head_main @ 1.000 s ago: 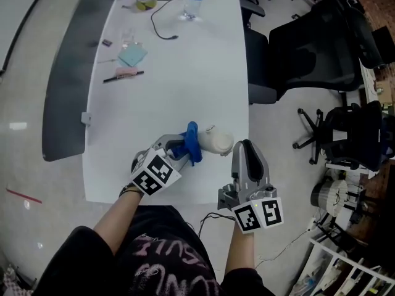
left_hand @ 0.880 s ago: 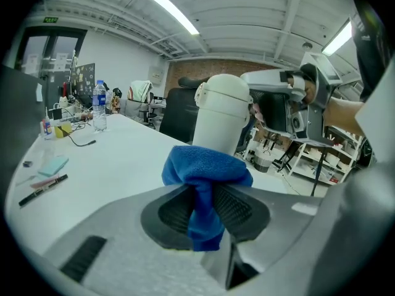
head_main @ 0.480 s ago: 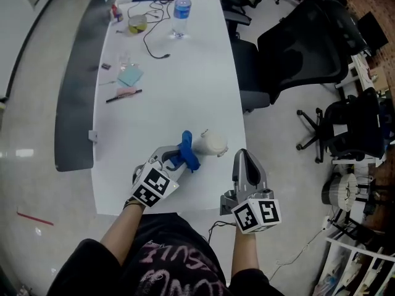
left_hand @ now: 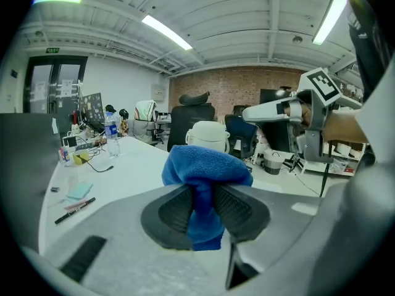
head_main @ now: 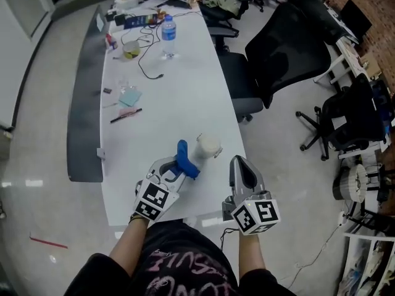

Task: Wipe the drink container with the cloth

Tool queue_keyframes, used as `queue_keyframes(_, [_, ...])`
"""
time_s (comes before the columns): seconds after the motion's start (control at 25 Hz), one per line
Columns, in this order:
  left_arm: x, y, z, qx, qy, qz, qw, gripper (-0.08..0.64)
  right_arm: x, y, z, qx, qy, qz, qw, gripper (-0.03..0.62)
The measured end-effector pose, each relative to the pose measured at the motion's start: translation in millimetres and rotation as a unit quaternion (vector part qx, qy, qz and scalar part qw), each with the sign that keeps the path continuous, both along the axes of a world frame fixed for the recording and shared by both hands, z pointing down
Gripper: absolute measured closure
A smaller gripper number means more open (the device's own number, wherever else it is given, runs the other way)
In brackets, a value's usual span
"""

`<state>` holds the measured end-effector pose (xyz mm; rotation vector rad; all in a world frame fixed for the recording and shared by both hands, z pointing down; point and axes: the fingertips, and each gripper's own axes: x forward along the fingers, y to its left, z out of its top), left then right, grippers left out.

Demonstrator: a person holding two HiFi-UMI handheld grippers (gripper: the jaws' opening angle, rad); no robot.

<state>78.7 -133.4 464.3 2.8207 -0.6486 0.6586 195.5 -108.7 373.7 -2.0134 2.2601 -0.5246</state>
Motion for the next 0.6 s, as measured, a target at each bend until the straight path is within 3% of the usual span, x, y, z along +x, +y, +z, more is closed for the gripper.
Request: queue_keyframes(0.6, [-14.8, 24.3, -48.5, 0.05, 0.016, -0.033, 0.9981, 0.469, -10.5, 36.8, -17.4, 0.017, 0.004, -0.001, 1.0, 0.598])
